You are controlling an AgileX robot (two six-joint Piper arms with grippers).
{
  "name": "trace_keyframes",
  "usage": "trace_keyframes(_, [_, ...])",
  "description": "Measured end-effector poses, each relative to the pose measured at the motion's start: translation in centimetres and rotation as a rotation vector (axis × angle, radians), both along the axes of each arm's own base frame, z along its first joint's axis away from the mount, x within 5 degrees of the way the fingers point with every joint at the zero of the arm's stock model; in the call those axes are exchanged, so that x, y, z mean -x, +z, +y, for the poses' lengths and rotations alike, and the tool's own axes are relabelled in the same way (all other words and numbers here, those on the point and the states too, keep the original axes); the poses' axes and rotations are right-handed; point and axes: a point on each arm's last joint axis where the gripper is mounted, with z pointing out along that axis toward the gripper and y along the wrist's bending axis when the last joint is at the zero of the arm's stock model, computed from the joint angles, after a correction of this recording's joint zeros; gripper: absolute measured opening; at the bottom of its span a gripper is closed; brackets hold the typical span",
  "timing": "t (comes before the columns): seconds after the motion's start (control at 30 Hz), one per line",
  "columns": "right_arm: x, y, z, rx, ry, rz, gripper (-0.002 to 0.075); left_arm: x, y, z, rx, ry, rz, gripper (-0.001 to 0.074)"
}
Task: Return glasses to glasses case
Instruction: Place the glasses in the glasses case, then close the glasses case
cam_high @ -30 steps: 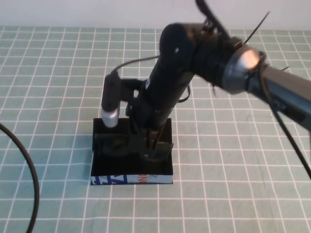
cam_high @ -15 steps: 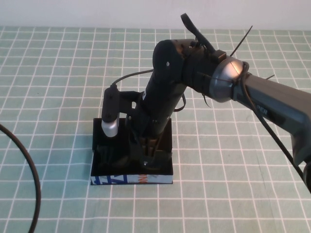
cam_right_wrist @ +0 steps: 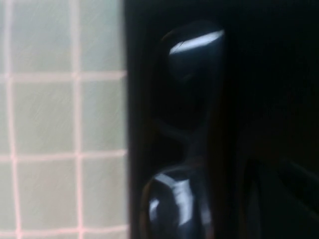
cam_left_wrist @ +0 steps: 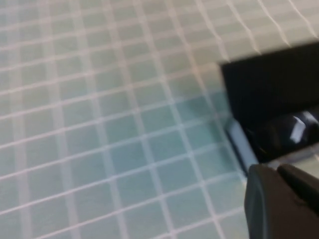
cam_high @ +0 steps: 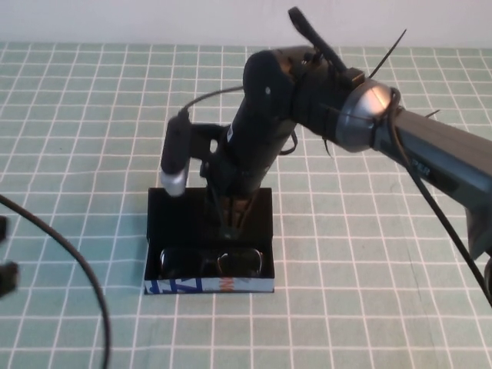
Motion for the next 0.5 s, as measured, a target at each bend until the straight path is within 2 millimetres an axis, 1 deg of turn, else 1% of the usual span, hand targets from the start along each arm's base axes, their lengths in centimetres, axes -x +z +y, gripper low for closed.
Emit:
trace_keyframes(0.1, [-0.7,1.5,-0.1,-0.058,-0.056,-0.017,0.0001,-1.2,-1.8,-1.2,-0.009,-0.129,0.073,-0.0001])
trace_keyframes(0.17, [-1.2,2.4,-0.3,-0.096,-0.081,-0.020,-0.0006,-1.9,-3.3,-2.2,0.027,-0.209,0.117,-0.0001])
trace_keyframes(0.27, [-1.8,3.1,-0.8,-0.146,-0.136,-0.004,-0.0009,-2.9,-5.7,-3.3,0.077,-0.292,0.171,-0.0001])
trace_keyframes(0.4, [-3.0,3.6,-1.5,-0.245,-0.320,0.072,-0.0011,-4.4,-8.4,-4.1,0.094,-0.329,0.226,-0.0001])
trace_keyframes(0.5, [-3.8,3.8,-1.9,-0.301,-0.403,0.099,-0.0011,-5.5,-9.7,-4.7,0.075,-0.328,0.250,-0.0001])
